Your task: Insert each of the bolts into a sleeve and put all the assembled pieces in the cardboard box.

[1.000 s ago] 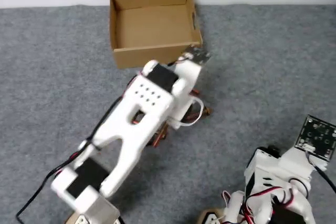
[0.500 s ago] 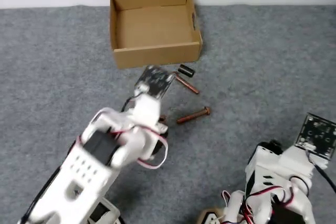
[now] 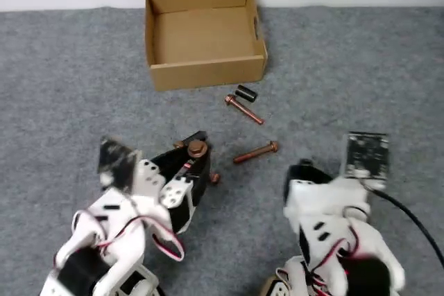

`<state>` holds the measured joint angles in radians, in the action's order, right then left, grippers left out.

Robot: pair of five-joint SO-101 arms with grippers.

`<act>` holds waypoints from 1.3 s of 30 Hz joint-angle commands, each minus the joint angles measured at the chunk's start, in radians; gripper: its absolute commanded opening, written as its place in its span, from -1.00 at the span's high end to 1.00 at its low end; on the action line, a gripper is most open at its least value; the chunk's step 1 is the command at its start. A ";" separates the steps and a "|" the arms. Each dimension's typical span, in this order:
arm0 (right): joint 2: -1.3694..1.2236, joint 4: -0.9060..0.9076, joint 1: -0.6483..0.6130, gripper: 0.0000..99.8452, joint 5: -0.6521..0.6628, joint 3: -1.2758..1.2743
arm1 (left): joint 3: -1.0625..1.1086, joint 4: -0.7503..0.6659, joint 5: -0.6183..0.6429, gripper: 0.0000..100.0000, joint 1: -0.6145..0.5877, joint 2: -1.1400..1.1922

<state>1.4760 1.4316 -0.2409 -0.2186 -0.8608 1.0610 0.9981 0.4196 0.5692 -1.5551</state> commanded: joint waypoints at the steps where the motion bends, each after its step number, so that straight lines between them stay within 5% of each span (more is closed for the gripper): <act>1: 0.002 -0.122 -0.156 0.98 -0.015 -0.046 | 0.033 -0.110 0.005 0.99 -0.002 -0.161; 12: 0.001 -0.349 -0.466 0.98 0.112 -0.176 | -0.038 -0.204 0.098 0.99 -0.008 -0.252; 24: 0.002 -0.492 -0.489 0.98 0.417 -0.169 | -0.036 -0.089 0.101 0.99 -0.006 -0.253; 32: -0.001 -0.493 -0.536 0.98 0.440 -0.123 | 0.061 -0.209 0.101 0.99 -0.138 -0.258; 39: -0.005 -0.496 -0.536 0.98 0.479 -0.106 | 0.076 -0.137 0.103 0.99 -0.084 -0.258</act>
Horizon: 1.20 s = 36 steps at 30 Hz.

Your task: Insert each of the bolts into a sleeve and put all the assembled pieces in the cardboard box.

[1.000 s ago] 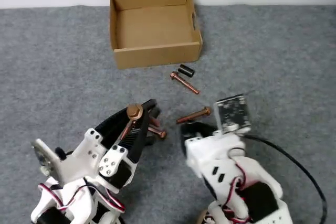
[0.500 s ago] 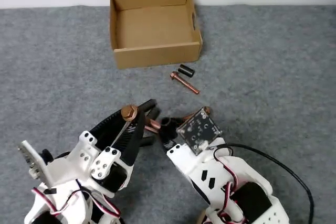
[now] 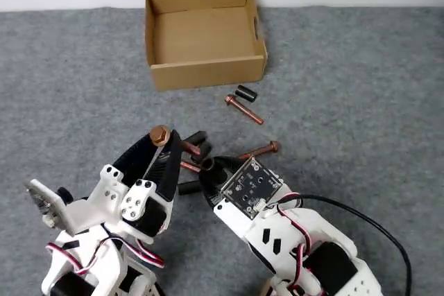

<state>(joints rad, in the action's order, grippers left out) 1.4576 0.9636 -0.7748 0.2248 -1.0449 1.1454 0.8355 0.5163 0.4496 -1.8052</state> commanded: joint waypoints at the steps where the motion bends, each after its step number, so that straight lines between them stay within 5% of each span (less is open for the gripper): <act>1: 0.013 -0.028 -0.002 0.98 0.049 0.078 | -0.008 0.041 0.006 0.99 0.057 -0.008; 18: 0.010 -0.090 -0.004 0.98 0.112 0.078 | 0.122 0.094 -0.049 0.98 0.091 -0.002; 24: 0.012 -0.084 -0.001 0.98 0.109 0.077 | 0.093 0.236 -0.141 0.54 0.117 -0.003; 29: 0.010 -0.084 0.001 0.98 0.089 0.071 | -0.007 0.319 -0.141 0.49 0.114 -0.002; 36: -0.044 -0.091 0.131 0.98 -0.063 0.086 | -0.096 0.391 -0.204 0.49 -0.061 -0.008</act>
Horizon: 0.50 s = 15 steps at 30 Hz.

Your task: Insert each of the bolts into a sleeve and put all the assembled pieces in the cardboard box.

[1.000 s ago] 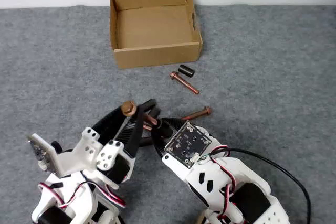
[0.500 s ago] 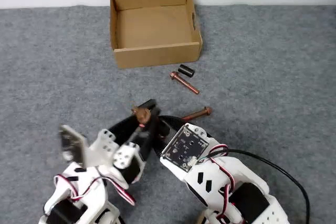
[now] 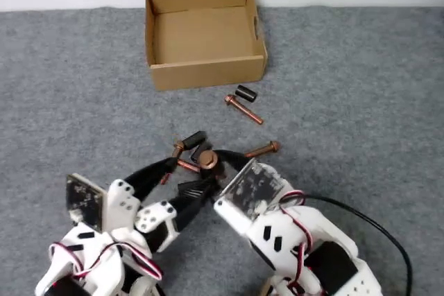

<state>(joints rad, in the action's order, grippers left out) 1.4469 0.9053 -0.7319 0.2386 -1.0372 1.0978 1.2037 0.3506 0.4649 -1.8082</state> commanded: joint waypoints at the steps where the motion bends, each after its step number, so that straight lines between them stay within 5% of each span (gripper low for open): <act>1: -0.062 -0.033 0.130 0.98 -0.120 0.098 | -0.050 0.032 -0.055 0.50 -0.112 -0.005; 9: -0.496 -0.025 0.288 0.98 -0.374 0.387 | 0.047 -0.038 -0.235 1.00 -0.485 -0.005; 15: -0.834 -0.031 0.346 0.98 -0.428 0.651 | 0.285 -0.060 -0.262 0.99 -0.612 -0.005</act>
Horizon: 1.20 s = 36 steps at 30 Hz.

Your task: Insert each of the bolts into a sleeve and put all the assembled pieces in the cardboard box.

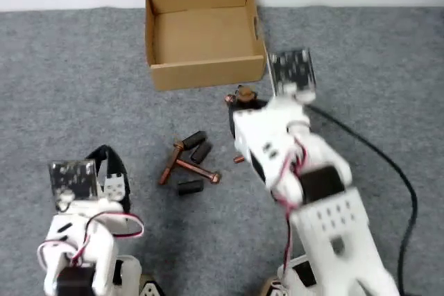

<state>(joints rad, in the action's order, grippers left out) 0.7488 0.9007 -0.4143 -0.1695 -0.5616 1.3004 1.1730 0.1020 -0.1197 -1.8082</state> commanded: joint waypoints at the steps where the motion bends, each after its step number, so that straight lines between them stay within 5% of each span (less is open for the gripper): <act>1: -0.194 -0.027 0.036 0.98 -0.020 0.227 | 0.116 -0.025 -0.014 0.99 -0.028 -0.005; 10: -0.668 -0.027 0.088 0.98 0.032 0.692 | 0.387 -0.140 -0.005 0.99 -0.026 0.002; 21: -1.202 -0.042 0.093 0.98 0.141 1.280 | 0.383 -0.130 0.245 0.99 -0.034 -0.002; 36: -1.808 -0.022 0.091 0.94 0.293 1.907 | 0.383 -0.135 0.256 0.99 -0.034 0.000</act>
<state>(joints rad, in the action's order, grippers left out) -1.0388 0.8485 -0.3299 0.1097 1.1999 1.6870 1.0748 0.3537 -0.1473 -1.8052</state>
